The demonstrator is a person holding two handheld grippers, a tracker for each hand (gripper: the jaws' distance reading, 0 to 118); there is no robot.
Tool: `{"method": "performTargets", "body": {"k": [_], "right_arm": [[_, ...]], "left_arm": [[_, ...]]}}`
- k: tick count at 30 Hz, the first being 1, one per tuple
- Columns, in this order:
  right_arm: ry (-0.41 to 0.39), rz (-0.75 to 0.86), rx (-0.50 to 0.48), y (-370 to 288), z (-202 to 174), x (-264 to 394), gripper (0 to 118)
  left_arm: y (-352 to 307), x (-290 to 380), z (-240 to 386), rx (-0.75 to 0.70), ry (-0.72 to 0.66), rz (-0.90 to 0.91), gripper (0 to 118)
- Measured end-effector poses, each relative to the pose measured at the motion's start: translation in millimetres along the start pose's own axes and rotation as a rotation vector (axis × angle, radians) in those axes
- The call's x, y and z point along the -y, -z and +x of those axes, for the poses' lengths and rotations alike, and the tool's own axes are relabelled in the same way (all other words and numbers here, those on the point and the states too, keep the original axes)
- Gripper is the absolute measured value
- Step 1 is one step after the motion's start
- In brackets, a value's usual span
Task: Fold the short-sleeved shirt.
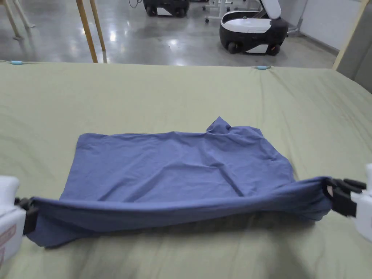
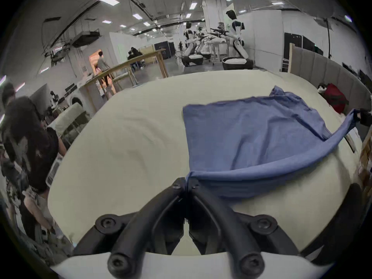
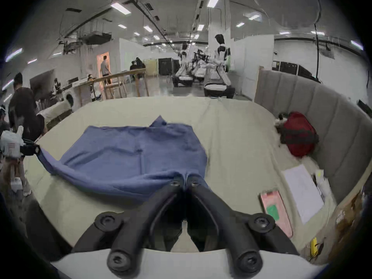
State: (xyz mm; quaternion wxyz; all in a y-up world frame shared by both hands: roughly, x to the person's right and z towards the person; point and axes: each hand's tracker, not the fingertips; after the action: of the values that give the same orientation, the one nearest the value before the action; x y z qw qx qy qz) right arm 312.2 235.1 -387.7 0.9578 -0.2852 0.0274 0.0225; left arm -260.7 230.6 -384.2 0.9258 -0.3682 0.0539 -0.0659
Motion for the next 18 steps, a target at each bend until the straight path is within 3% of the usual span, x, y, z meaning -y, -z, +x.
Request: {"method": "performTargets", "body": {"k": [2, 5, 11, 12, 13, 14, 15, 17, 18], "right_arm": [[-0.044, -0.068, 0.051, 45.9, -7.2, -20.7, 4], [-0.048, -0.179, 0.081, 108.8, -15.9, -32.4, 4], [0.085, -0.301, 0.046, 174.6, -4.6, -17.1, 5], [0.079, -0.277, 0.075, 171.4, -3.9, -16.0, 35], [0.083, -0.245, 0.123, 165.0, -3.1, -12.3, 77], [0.076, -0.255, 0.126, 156.3, -4.3, -11.3, 106], [0.07, -0.219, 0.125, 139.5, -6.5, -8.7, 110], [0.018, -0.053, 0.066, 87.5, -25.0, 3.7, 108], [0.002, -0.008, 0.069, 67.8, -35.6, 11.6, 108]], "left_arm": [[34.5, -29.0, 6.0, -0.009, 0.026, -0.052, 0], [89.6, -54.6, 11.9, 0.0, 0.046, -0.138, 0], [131.2, -48.3, 30.4, -0.033, 0.077, -0.22, 4], [125.6, -45.3, 29.8, -0.047, 0.075, -0.204, 19], [116.5, -42.9, 27.4, -0.052, 0.035, -0.173, 48], [100.3, -39.6, 24.9, -0.031, -0.008, -0.132, 87], [85.4, -34.8, 25.1, -0.009, -0.017, -0.104, 118], [38.5, -17.7, 36.3, 0.005, 0.024, 0.077, 118], [22.9, -4.2, 39.0, 0.004, 0.014, 0.077, 118]]}}
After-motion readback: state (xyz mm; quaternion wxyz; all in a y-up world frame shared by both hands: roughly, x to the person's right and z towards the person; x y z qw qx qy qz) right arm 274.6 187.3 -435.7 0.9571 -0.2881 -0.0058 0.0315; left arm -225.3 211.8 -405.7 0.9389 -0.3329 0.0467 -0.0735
